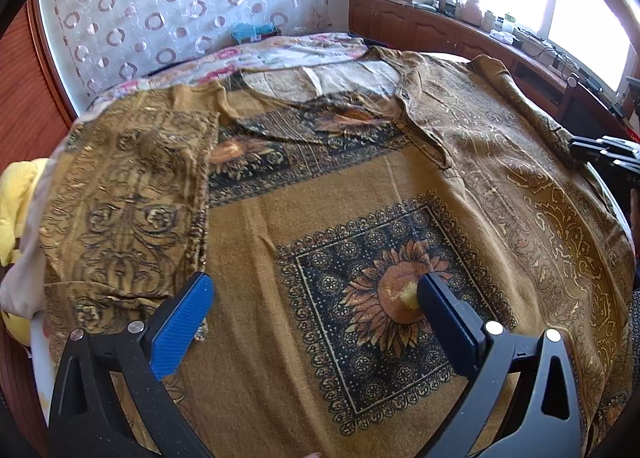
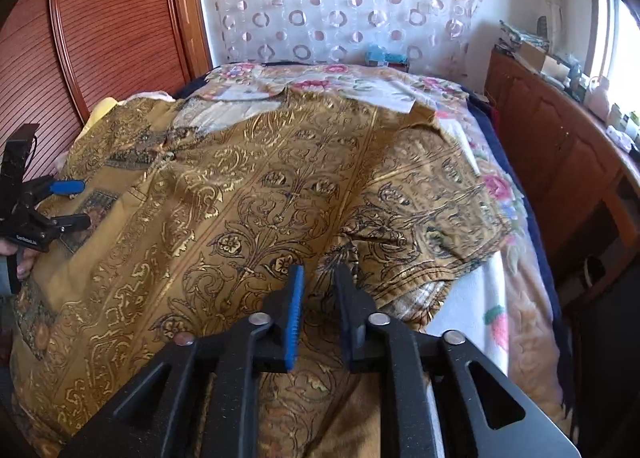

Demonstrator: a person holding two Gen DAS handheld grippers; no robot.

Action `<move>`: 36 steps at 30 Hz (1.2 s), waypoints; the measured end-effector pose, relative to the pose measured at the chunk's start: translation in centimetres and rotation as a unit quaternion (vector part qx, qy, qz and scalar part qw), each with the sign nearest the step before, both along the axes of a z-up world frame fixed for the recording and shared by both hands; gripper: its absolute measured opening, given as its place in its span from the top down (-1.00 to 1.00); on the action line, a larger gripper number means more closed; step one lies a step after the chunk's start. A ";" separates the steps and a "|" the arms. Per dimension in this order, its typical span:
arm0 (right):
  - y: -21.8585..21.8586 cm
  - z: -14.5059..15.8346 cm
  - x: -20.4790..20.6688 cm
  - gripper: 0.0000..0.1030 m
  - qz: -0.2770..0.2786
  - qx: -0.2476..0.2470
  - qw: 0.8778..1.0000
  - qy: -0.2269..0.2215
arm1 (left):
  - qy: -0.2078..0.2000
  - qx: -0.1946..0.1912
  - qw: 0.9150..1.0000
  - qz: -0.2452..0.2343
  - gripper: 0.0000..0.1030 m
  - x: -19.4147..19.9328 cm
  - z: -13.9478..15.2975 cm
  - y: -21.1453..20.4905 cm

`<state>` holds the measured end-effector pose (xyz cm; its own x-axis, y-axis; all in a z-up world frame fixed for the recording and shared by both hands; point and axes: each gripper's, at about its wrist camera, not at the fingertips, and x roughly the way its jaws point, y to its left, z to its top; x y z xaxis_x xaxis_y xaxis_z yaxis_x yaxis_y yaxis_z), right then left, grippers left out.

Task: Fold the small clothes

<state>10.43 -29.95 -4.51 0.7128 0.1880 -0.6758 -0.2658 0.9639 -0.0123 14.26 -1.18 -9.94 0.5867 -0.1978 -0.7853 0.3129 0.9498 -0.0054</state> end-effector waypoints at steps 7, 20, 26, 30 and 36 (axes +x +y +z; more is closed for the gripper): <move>-2.2 2.9 -2.1 0.17 -0.028 0.012 0.998 -0.049 | -0.054 -0.026 0.998 0.018 -0.99 -2.2 2.8 0.8; -7.1 -0.5 1.7 0.16 -0.123 0.036 0.992 0.017 | -0.099 -0.076 0.992 0.023 -0.99 -4.6 5.7 0.7; -7.4 -0.4 2.2 0.16 -0.118 0.066 0.990 0.025 | -0.083 -0.074 0.994 0.019 -0.99 -4.6 4.6 0.2; -7.3 -0.6 2.6 0.16 -0.118 0.042 0.992 0.021 | -0.076 -0.075 0.994 0.017 -0.99 -4.7 4.0 -0.1; -6.7 -0.7 3.2 0.78 -0.101 0.023 0.994 0.021 | -0.079 -0.076 0.994 0.013 -0.99 -5.0 4.1 -0.4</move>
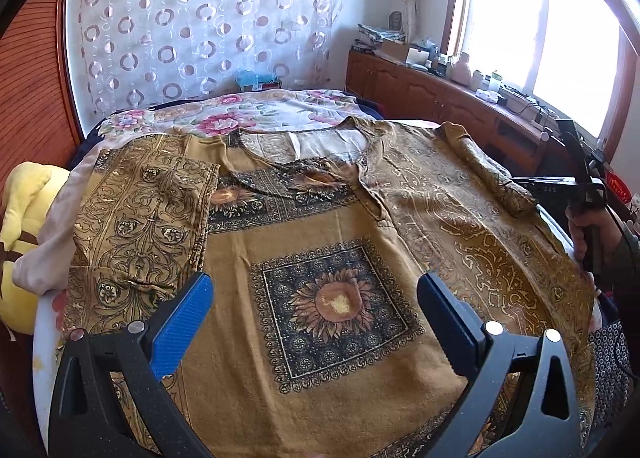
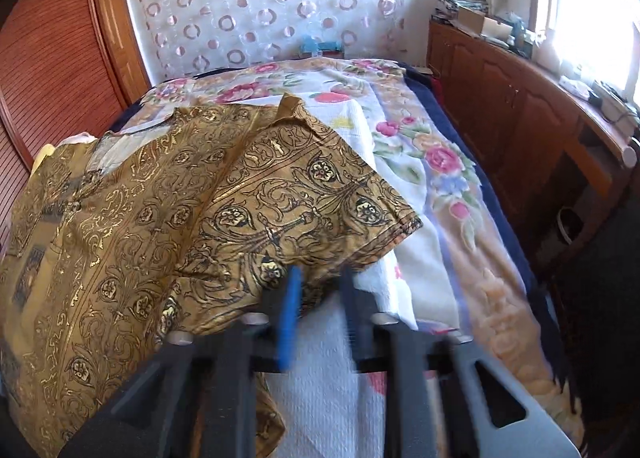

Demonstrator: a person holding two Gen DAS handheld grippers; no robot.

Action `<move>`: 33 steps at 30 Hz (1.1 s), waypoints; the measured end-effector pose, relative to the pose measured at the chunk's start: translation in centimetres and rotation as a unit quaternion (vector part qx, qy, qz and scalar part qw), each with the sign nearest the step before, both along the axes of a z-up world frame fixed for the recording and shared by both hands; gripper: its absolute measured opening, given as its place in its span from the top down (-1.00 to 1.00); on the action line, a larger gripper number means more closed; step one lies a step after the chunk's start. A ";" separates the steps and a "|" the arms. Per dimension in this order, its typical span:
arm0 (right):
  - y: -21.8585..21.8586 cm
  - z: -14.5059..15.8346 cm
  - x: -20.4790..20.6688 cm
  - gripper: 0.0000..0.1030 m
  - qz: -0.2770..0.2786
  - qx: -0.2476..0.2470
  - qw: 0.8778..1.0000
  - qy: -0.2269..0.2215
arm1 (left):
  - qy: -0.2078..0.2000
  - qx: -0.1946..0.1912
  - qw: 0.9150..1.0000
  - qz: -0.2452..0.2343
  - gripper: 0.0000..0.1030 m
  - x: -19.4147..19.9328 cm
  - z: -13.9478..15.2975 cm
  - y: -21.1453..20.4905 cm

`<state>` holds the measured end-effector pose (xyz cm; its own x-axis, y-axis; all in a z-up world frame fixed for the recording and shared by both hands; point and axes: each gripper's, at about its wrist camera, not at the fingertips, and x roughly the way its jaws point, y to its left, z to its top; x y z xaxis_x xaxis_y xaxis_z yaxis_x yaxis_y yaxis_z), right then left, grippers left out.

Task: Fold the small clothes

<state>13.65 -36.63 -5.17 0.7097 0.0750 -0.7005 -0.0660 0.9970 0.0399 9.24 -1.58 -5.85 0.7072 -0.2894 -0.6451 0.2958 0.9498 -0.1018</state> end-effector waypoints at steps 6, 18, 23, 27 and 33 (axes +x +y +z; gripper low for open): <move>0.6 1.4 0.7 0.91 0.015 0.016 0.999 -0.032 | -0.005 -0.005 1.000 0.003 -0.99 -0.2 0.0 0.1; 8.7 4.7 -0.8 0.84 0.123 0.034 0.987 -0.098 | -0.014 -0.013 1.000 0.005 -0.99 -0.9 0.4 0.4; 7.7 5.2 -1.6 0.71 0.142 0.037 0.982 -0.116 | -0.013 -0.020 1.000 0.006 -0.99 -0.9 0.3 0.5; 6.6 5.4 -2.2 0.51 0.119 0.029 0.984 -0.126 | -0.014 -0.017 1.000 0.004 -0.99 -1.0 0.3 0.2; 5.8 3.1 -1.3 0.34 0.080 -0.003 0.992 -0.094 | -0.019 -0.014 1.000 0.008 -0.99 -1.2 0.5 0.3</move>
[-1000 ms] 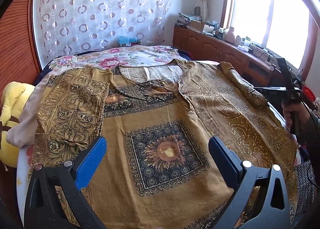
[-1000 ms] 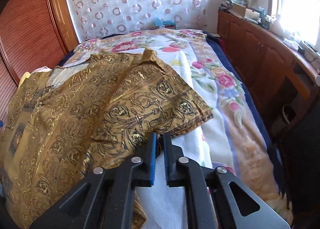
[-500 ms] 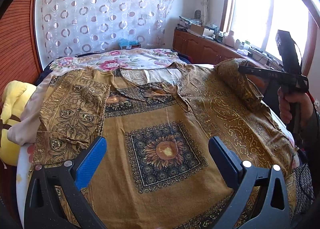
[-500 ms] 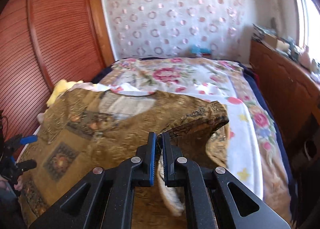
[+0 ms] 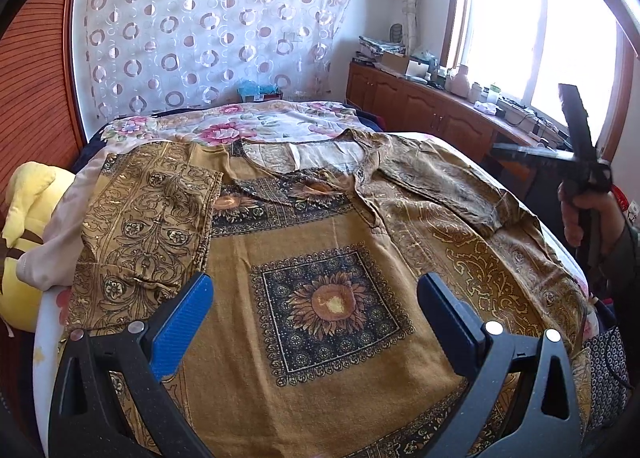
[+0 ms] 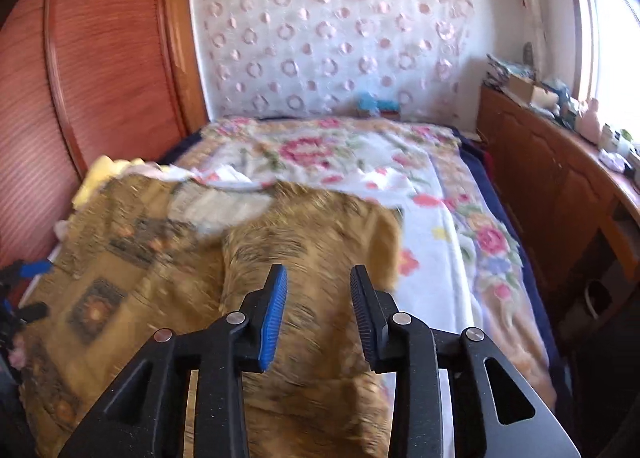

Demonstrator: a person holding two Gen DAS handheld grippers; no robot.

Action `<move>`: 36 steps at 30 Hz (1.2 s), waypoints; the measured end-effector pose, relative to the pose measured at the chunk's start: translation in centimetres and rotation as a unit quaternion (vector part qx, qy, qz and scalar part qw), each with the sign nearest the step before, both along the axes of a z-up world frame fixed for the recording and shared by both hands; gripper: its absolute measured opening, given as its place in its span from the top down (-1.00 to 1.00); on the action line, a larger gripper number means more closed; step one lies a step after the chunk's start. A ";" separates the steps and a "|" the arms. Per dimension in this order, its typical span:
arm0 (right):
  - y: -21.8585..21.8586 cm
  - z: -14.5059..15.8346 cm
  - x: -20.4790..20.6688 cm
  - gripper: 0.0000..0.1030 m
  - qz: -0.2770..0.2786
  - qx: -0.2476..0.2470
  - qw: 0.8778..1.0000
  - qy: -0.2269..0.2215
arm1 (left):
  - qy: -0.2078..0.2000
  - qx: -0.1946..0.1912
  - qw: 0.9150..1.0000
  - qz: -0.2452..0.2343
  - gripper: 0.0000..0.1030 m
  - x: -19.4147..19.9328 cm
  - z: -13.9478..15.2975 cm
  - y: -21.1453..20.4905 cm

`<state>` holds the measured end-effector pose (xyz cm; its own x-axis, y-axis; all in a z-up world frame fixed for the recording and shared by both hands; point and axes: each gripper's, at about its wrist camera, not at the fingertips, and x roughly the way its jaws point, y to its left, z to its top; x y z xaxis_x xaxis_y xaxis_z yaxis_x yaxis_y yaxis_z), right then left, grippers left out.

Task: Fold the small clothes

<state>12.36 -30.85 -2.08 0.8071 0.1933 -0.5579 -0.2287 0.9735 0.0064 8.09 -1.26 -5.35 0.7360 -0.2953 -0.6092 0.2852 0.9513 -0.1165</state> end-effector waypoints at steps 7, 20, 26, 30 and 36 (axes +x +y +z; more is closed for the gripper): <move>0.6 -3.0 3.2 0.34 -0.025 -0.036 0.997 0.071 | 0.002 0.000 1.000 0.015 -0.99 0.0 0.0 1.2; -0.7 -3.9 2.8 0.34 -0.005 -0.065 0.991 0.115 | 0.006 -0.001 1.000 0.022 -0.99 0.3 -0.4 1.9; -1.0 -3.5 2.3 0.45 0.002 -0.071 0.990 0.121 | 0.007 0.001 1.000 0.030 -0.99 0.5 -0.5 2.6; -1.3 -3.5 0.7 0.63 0.012 -0.070 0.990 0.123 | 0.007 -0.002 0.999 0.033 -0.99 0.3 -0.5 2.9; -2.1 -3.5 -2.0 0.74 0.013 -0.053 0.991 0.124 | 0.004 -0.003 0.999 0.035 -0.99 0.3 -0.3 3.2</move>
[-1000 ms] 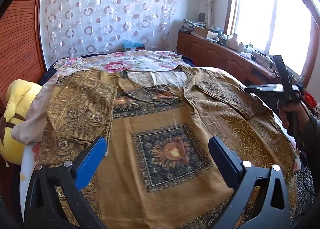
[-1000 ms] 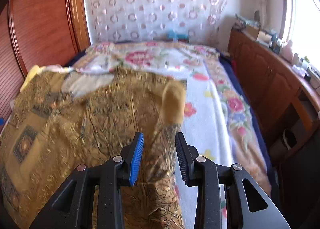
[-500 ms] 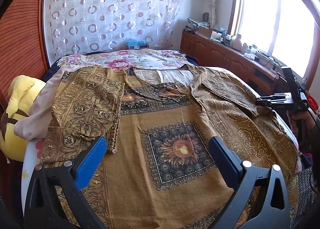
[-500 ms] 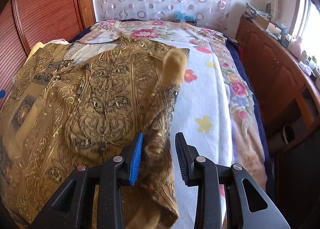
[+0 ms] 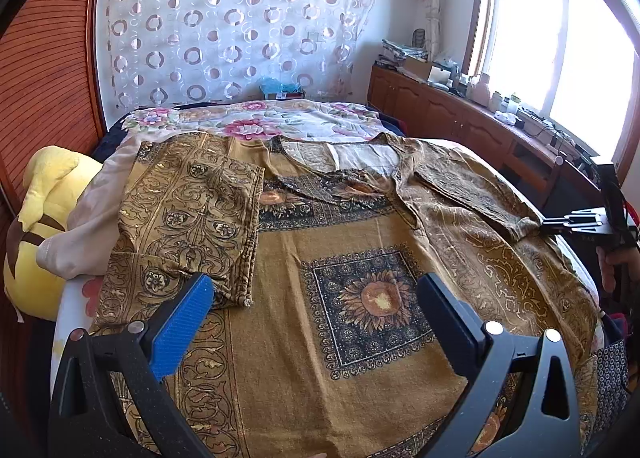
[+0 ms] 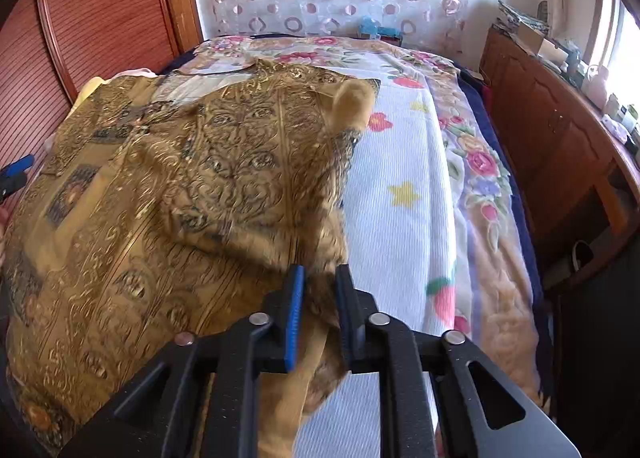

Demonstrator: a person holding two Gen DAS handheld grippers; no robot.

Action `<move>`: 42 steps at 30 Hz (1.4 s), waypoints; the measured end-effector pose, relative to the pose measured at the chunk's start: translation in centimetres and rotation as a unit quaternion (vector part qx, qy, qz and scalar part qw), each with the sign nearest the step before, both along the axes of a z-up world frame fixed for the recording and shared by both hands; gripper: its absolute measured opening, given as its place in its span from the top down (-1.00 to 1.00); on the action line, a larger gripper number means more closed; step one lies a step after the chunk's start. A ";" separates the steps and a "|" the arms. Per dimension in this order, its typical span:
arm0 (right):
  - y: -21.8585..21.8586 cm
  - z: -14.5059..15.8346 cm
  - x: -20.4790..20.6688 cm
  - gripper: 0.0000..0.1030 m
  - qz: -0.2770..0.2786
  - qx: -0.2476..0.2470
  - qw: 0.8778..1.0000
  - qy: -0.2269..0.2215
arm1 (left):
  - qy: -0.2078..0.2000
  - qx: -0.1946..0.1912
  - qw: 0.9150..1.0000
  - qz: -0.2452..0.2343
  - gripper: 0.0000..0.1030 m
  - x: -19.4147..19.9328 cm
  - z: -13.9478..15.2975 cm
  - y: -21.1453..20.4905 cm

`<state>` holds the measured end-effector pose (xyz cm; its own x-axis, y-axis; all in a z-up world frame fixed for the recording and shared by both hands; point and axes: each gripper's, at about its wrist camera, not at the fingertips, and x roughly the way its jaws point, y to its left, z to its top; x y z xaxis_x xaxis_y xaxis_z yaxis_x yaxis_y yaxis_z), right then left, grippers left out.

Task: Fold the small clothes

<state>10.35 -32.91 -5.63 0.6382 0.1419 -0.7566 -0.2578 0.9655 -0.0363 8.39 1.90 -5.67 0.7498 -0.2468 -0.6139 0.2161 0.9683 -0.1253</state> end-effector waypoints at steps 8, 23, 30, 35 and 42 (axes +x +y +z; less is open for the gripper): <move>-0.2 1.2 -1.2 0.85 -0.002 0.020 0.999 -0.038 | -0.002 0.010 1.000 0.005 -0.99 0.3 0.1 0.2; 3.8 0.8 11.2 0.51 0.006 0.003 0.999 -0.038 | 0.013 0.041 0.997 0.061 -0.99 7.1 0.8 5.6; 4.1 -0.6 12.6 0.85 0.014 -0.026 0.999 -0.032 | 0.025 0.038 0.995 0.094 -0.99 9.0 0.2 9.1; 2.9 0.3 12.4 0.99 0.024 -0.021 0.999 -0.037 | 0.023 0.046 0.993 0.103 -0.99 10.5 0.2 10.2; -1.5 2.0 12.4 0.99 -0.027 -0.020 0.998 -0.048 | 0.030 0.048 0.991 0.120 -0.99 13.0 -0.4 12.3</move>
<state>22.80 -34.37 -3.59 0.7136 0.0767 -0.6964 -0.1990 0.9752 -0.0965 21.39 14.18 -6.06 0.7410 -0.0034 -0.6715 -0.0273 0.9990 -0.0352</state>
